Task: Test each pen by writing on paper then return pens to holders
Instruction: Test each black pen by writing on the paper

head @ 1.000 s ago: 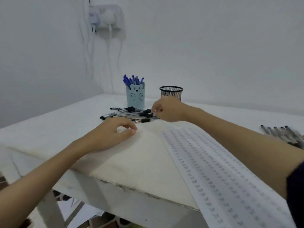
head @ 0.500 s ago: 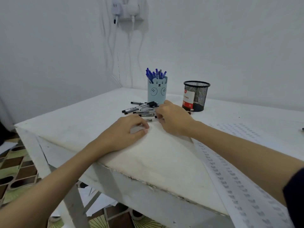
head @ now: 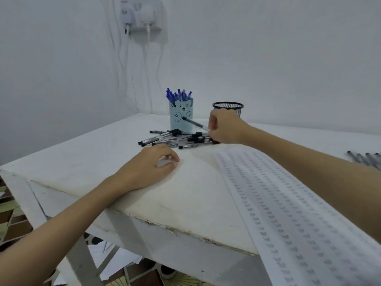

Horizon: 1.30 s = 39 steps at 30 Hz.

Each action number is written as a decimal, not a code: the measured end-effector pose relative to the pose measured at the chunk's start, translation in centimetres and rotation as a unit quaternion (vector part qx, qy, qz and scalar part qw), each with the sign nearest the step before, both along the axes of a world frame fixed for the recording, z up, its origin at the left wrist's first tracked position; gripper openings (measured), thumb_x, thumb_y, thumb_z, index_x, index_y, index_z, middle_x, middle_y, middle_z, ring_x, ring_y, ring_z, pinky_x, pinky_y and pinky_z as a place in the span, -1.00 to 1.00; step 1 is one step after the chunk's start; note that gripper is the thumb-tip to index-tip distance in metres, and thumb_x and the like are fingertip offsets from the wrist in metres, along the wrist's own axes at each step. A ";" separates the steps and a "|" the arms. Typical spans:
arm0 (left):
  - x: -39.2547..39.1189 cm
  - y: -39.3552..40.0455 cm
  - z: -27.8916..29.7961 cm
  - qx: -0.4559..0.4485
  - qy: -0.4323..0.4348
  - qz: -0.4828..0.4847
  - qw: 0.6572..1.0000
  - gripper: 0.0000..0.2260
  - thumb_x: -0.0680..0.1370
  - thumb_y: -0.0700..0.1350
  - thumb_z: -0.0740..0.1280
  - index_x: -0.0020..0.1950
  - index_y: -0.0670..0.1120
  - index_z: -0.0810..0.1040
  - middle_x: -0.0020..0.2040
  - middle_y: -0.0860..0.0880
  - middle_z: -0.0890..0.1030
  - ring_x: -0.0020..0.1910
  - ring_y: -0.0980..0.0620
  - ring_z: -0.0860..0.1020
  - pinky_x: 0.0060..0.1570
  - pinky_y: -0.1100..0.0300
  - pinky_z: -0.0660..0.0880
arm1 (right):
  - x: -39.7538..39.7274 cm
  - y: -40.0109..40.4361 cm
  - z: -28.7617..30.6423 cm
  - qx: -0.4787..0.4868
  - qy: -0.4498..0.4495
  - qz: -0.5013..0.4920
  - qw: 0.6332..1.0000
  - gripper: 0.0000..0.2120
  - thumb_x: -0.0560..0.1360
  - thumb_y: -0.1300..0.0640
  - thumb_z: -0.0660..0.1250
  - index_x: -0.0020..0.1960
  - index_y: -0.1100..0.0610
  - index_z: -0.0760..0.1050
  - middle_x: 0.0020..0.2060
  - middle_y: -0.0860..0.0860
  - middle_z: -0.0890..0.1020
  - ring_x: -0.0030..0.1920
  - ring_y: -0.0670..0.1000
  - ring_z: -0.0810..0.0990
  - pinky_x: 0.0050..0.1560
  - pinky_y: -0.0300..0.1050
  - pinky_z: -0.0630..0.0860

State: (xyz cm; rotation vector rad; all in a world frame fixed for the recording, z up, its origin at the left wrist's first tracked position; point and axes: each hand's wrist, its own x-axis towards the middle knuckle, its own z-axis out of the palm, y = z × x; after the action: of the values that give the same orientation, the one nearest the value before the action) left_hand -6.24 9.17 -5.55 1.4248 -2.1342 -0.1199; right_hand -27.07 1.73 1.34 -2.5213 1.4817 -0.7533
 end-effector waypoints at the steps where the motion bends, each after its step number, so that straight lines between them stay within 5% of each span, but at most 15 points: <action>1: -0.8 -0.3 0.1 -0.001 -0.002 -0.010 1.000 -0.73 0.46 0.16 0.17 0.00 0.09 0.57 0.01 0.16 0.58 0.02 0.25 0.50 0.09 0.30 0.40 | -1.3 0.3 0.9 0.041 -0.060 -0.008 0.997 -0.87 0.45 0.36 0.22 -0.13 0.15 0.39 -0.17 0.09 0.55 -0.20 0.05 0.53 -0.21 -0.17 0.48; 5: -5.2 -1.5 0.7 0.001 0.006 -0.054 0.999 -0.84 0.57 0.05 0.24 0.06 0.08 0.56 0.05 0.19 0.54 0.08 0.21 0.47 0.13 0.20 0.39 | -7.1 1.4 2.8 0.211 -0.264 -0.014 0.941 -0.78 0.51 0.43 0.20 0.07 0.19 0.43 -0.25 0.15 0.61 -0.33 0.02 0.58 -0.24 -0.16 0.52; 7: -7.9 -2.3 0.9 0.018 0.008 -0.083 0.996 -0.83 0.58 0.04 0.22 0.10 0.09 0.55 0.10 0.21 0.53 0.12 0.22 0.45 0.16 0.20 0.37 | -10.1 2.2 2.9 0.246 -0.310 -0.036 0.918 -0.87 0.52 0.35 0.23 0.00 0.20 0.51 -0.26 0.10 0.55 -0.35 -0.02 0.49 -0.27 -0.21 0.44; 8: -9.0 -2.5 1.1 0.028 0.001 -0.095 0.995 -0.81 0.58 0.05 0.21 0.13 0.09 0.54 0.13 0.21 0.52 0.14 0.23 0.44 0.18 0.22 0.35 | -11.3 2.5 2.8 0.262 -0.332 -0.053 0.905 -0.92 0.53 0.25 0.25 -0.09 0.18 0.52 -0.30 0.06 0.48 -0.38 -0.04 0.41 -0.29 -0.23 0.36; 13: -14.9 -4.5 1.8 0.084 -0.044 -0.135 0.986 -0.71 0.56 0.13 0.19 0.26 0.15 0.47 0.27 0.21 0.45 0.24 0.21 0.38 0.17 0.27 0.31 | -17.4 3.8 2.0 0.345 -0.469 -0.102 0.806 -0.38 0.33 -0.48 0.18 -0.41 0.09 0.26 -0.46 -0.02 0.25 -0.43 -0.01 0.21 -0.29 -0.14 0.18; 18: -18.5 -5.7 2.0 0.120 -0.075 -0.160 0.977 -0.65 0.56 0.17 0.17 0.34 0.17 0.39 0.40 0.17 0.36 0.32 0.16 0.34 0.25 0.21 0.26 | -18.9 4.3 1.3 0.357 -0.576 -0.072 0.732 -0.45 0.33 -0.37 0.15 -0.45 0.08 0.11 -0.46 -0.02 0.10 -0.42 -0.01 0.07 -0.34 -0.14 0.15; 23: -19.2 -5.8 1.4 0.103 -0.127 -0.166 0.972 -0.59 0.54 0.25 0.15 0.36 0.20 0.36 0.39 0.14 0.37 0.34 0.13 0.32 0.34 0.14 0.24 | -18.7 4.0 1.1 0.329 -0.649 -0.042 0.685 -0.42 0.37 -0.37 0.15 -0.46 0.14 0.29 -0.50 -0.01 0.16 -0.46 0.00 0.12 -0.33 -0.14 0.19; 26: -18.6 -5.1 2.2 0.105 -0.160 -0.158 0.969 -0.52 0.42 0.40 0.16 0.27 0.25 0.40 0.24 0.19 0.40 0.22 0.15 0.37 0.26 0.09 0.34 | -18.8 3.3 0.9 0.307 -0.637 -0.020 0.707 -0.28 0.39 -0.43 0.17 -0.11 0.27 0.53 -0.49 0.03 0.39 -0.50 -0.02 0.23 -0.34 -0.16 0.32; 28: -18.2 -4.8 2.9 0.120 -0.166 -0.157 0.966 -0.57 0.43 0.35 0.21 0.24 0.23 0.43 0.18 0.18 0.40 0.16 0.16 0.40 0.20 0.14 0.36 | -18.8 2.8 0.5 0.295 -0.608 -0.015 0.737 -0.44 0.55 -0.20 0.16 0.01 0.33 0.53 -0.39 0.09 0.59 -0.52 -0.04 0.33 -0.35 -0.19 0.41; 30: -18.1 -5.0 3.1 0.117 -0.142 -0.171 0.968 -0.74 0.55 0.13 0.23 0.22 0.15 0.46 0.18 0.13 0.40 0.17 0.14 0.39 0.21 0.17 0.33 | -18.6 2.5 0.0 0.309 -0.564 -0.016 0.765 -0.49 0.61 -0.04 0.02 -0.02 0.34 0.56 -0.24 0.19 0.66 -0.43 0.03 0.48 -0.26 -0.15 0.46; 33: -18.1 -5.7 2.7 0.083 -0.104 -0.171 0.976 -0.80 0.60 -0.09 0.12 0.15 0.08 0.48 0.12 0.11 0.41 0.15 0.13 0.38 0.19 0.17 0.31 | -18.3 2.2 -0.9 0.315 -0.476 -0.052 0.819 -0.31 0.61 -0.16 -0.10 -0.12 0.34 0.60 -0.31 0.25 0.63 -0.39 0.15 0.55 -0.24 -0.08 0.49; 36: -18.6 -6.8 2.0 0.051 -0.083 -0.167 0.981 -0.80 0.59 -0.11 0.13 0.10 0.04 0.51 0.04 0.14 0.42 0.09 0.16 0.39 0.10 0.25 0.30 | -17.2 2.1 -2.2 0.251 -0.403 -0.062 0.878 -0.46 0.60 -0.14 0.11 -0.17 0.29 0.60 -0.34 0.19 0.65 -0.40 0.10 0.60 -0.24 -0.12 0.53; 39: -19.1 -7.5 1.3 0.022 -0.054 -0.177 0.982 -0.84 0.55 -0.16 0.20 0.05 -0.02 0.54 0.00 0.12 0.45 0.02 0.18 0.43 0.01 0.29 0.33 | -16.5 1.9 -3.9 0.140 -0.367 -0.078 0.916 -0.66 0.51 0.08 0.34 -0.39 0.22 0.50 -0.52 0.07 0.52 -0.57 -0.03 0.41 -0.50 -0.27 0.32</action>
State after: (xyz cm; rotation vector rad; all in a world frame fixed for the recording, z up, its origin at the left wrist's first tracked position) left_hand -25.36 1.66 -4.25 1.0814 -2.4728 -0.2294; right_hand -43.54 3.63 -2.57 -1.6334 1.3734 -1.2284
